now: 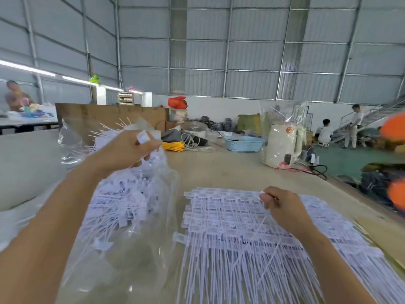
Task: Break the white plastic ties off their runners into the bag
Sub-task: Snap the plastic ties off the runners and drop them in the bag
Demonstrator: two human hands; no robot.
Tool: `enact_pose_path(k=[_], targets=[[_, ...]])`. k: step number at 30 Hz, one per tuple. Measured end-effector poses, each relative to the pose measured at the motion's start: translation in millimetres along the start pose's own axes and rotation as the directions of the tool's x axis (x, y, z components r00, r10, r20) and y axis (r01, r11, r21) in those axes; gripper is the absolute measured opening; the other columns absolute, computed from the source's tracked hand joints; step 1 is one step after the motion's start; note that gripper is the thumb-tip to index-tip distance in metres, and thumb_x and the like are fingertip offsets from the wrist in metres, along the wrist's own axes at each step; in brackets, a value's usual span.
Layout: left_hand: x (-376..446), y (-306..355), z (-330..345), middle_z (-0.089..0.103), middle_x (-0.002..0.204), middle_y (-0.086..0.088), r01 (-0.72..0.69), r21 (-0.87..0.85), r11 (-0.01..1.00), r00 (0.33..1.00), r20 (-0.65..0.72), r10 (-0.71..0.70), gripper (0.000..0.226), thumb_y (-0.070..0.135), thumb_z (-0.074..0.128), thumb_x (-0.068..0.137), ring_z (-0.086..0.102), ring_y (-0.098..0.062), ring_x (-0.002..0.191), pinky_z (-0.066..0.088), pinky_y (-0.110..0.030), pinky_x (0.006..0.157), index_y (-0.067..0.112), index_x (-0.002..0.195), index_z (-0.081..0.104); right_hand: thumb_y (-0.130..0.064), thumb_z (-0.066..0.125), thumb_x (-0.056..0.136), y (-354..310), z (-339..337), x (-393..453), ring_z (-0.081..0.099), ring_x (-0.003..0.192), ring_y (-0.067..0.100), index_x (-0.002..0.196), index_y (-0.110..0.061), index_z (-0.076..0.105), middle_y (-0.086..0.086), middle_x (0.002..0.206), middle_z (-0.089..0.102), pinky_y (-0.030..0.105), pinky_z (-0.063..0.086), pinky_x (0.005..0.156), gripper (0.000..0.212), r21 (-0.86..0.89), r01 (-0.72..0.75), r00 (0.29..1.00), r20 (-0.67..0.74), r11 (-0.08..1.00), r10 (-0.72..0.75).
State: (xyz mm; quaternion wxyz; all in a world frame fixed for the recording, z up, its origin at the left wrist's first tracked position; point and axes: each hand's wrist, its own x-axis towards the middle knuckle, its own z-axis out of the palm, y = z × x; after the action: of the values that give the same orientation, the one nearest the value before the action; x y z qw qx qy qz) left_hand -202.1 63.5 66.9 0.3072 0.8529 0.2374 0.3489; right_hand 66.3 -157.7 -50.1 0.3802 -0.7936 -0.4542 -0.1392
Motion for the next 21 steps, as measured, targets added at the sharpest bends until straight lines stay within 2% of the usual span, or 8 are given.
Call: enact_pose_path(k=[4, 7, 9, 13, 17, 18, 20, 21], targets=[[11.0, -84.9, 14.9, 0.06, 0.085, 0.001, 0.022, 0.415, 0.909, 0.977, 0.184, -0.108, 0.013, 0.029, 0.057, 0.094, 0.06, -0.023, 0.081, 0.04, -0.023, 0.064, 0.019, 0.093, 0.064, -0.02, 0.051, 0.095, -2.9, 1.1, -0.4, 0.051, 0.058, 0.018, 0.064, -0.014, 0.051, 0.004, 0.062, 0.057, 0.035, 0.041, 0.06, 0.031, -0.008, 0.012, 1.0, 0.023, 1.0, -0.011], [12.2, -114.9, 28.7, 0.058, 0.116, -0.001, 0.054, 0.556, 0.83, 0.971, 0.165, -0.174, 0.033, 0.04, 0.051, 0.095, 0.054, -0.024, 0.116, 0.038, -0.024, 0.086, 0.021, 0.121, 0.058, -0.02, 0.052, 0.095, -5.2, 0.1, -1.5, 0.05, 0.057, 0.018, 0.062, -0.018, 0.05, 0.003, 0.061, 0.056, 0.035, 0.041, 0.06, 0.033, -0.01, 0.028, 0.999, 0.032, 1.0, -0.028], [11.7, -126.3, 33.0, 0.046, 0.135, -0.007, 0.126, 0.679, 0.723, 0.956, 0.111, -0.271, 0.059, 0.06, 0.052, 0.087, 0.041, -0.029, 0.128, 0.034, -0.037, 0.102, 0.035, 0.139, 0.04, -0.017, 0.052, 0.094, -6.2, -1.2, -2.1, 0.049, 0.055, 0.015, 0.06, -0.021, 0.048, 0.002, 0.059, 0.055, 0.034, 0.039, 0.059, 0.035, 0.006, 0.02, 1.0, 0.024, 1.0, -0.02], [10.2, -128.9, 34.8, 0.03, 0.145, -0.005, 0.163, 0.743, 0.649, 0.935, 0.093, -0.342, 0.091, 0.076, 0.054, 0.073, 0.027, -0.032, 0.136, 0.029, -0.052, 0.106, 0.038, 0.147, 0.019, -0.013, 0.052, 0.094, -8.6, -3.0, -2.6, 0.047, 0.054, 0.008, 0.058, -0.023, 0.047, -0.002, 0.057, 0.053, 0.023, 0.037, 0.057, 0.037, 0.033, 0.009, 1.0, 0.019, 0.999, -0.009], [7.7, -79.8, 37.8, 0.04, 0.136, -0.006, 0.149, 0.898, 0.415, 0.947, -0.008, -0.322, 0.069, 0.067, 0.053, 0.082, 0.037, -0.03, 0.129, 0.035, -0.046, 0.101, 0.028, 0.138, 0.037, -0.018, 0.053, 0.094, -15.7, -4.5, -3.8, 0.047, 0.054, 0.011, 0.067, -0.016, 0.054, -0.004, 0.061, 0.051, 0.015, 0.034, 0.055, 0.027, 0.142, 0.019, 1.0, 0.001, 0.99, -0.019], [6.2, -60.7, 41.9, 0.046, 0.13, -0.006, 0.136, 0.889, 0.438, 0.977, -0.048, -0.207, 0.059, 0.06, 0.052, 0.086, 0.043, -0.029, 0.124, 0.037, -0.043, 0.099, 0.025, 0.132, 0.045, -0.02, 0.054, 0.094, -18.6, -5.4, -4.2, 0.049, 0.055, 0.008, 0.069, -0.017, 0.056, -0.005, 0.062, 0.052, 0.013, 0.035, 0.056, 0.025, 0.2, 0.014, 1.0, -0.003, 0.98, -0.013], [1.8, -21.4, 59.3, 0.059, 0.116, -0.005, -0.009, 0.703, 0.711, 0.987, -0.11, 0.121, 0.038, 0.044, 0.056, 0.09, 0.054, -0.024, 0.111, 0.043, -0.037, 0.09, 0.019, 0.119, 0.059, -0.021, 0.055, 0.093, -24.1, -7.2, -4.1, 0.051, 0.054, 0.001, 0.074, -0.02, 0.06, -0.006, 0.064, 0.056, 0.011, 0.037, 0.057, 0.02, 0.288, 0.006, 1.0, -0.016, 0.958, -0.002], [-3.3, -1.3, 71.0, 0.065, 0.105, -0.001, -0.141, 0.504, 0.852, 0.962, -0.133, 0.238, 0.026, 0.035, 0.059, 0.09, 0.059, -0.017, 0.099, 0.046, -0.032, 0.083, 0.018, 0.109, 0.064, -0.019, 0.055, 0.093, -27.0, -7.9, -4.0, 0.051, 0.054, 0.0, 0.076, -0.02, 0.062, -0.006, 0.064, 0.057, 0.011, 0.038, 0.056, 0.017, 0.311, 0.008, 1.0, -0.025, 0.951, 0.0]])
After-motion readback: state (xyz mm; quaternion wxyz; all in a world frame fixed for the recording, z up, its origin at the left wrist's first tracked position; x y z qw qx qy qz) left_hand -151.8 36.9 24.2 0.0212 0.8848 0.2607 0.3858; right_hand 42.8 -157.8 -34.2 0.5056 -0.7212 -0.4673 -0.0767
